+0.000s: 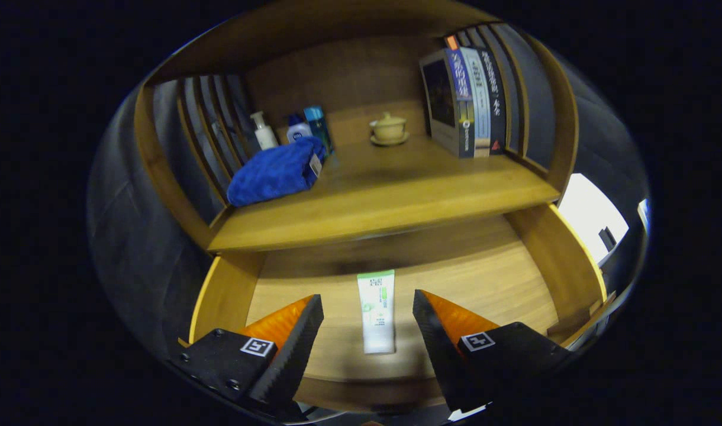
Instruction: Pull open the drawer, take out the items inside it, and place them on the countertop above the cabinet.
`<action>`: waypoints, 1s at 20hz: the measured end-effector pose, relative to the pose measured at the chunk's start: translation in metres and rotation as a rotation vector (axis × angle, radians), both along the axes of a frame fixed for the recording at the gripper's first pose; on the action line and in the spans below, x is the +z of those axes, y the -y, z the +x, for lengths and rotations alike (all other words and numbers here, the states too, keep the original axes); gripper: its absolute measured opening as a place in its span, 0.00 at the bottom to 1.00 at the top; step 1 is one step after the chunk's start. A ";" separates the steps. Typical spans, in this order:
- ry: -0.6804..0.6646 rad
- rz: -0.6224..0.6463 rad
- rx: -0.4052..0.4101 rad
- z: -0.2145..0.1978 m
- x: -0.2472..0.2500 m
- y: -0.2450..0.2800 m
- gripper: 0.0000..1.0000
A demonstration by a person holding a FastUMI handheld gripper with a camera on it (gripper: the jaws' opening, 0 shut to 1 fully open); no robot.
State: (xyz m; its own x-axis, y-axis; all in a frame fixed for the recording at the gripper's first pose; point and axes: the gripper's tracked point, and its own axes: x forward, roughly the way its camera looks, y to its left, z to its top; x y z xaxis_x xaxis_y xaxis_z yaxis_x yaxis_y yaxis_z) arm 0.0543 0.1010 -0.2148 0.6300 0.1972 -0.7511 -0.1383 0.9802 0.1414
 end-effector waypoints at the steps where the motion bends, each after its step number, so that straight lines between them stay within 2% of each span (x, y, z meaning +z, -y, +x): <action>1: -0.038 -0.010 -0.002 0.002 -0.011 -0.001 0.99; 10: -0.264 -0.176 0.042 0.014 -0.066 -0.001 0.99; 12: -0.309 -0.208 0.049 0.012 -0.077 -0.001 0.95; 14: -0.353 -0.224 0.050 0.006 -0.086 -0.002 0.87; 17: -0.389 -0.194 0.044 -0.004 -0.084 -0.014 0.61; 20: -0.379 -0.157 0.041 -0.013 -0.070 -0.022 0.53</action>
State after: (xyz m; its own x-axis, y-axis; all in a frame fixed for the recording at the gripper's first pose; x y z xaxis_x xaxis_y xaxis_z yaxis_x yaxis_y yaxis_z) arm 0.0412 0.1234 -0.2848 0.2969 0.0809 -0.9515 -0.1441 0.9888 0.0391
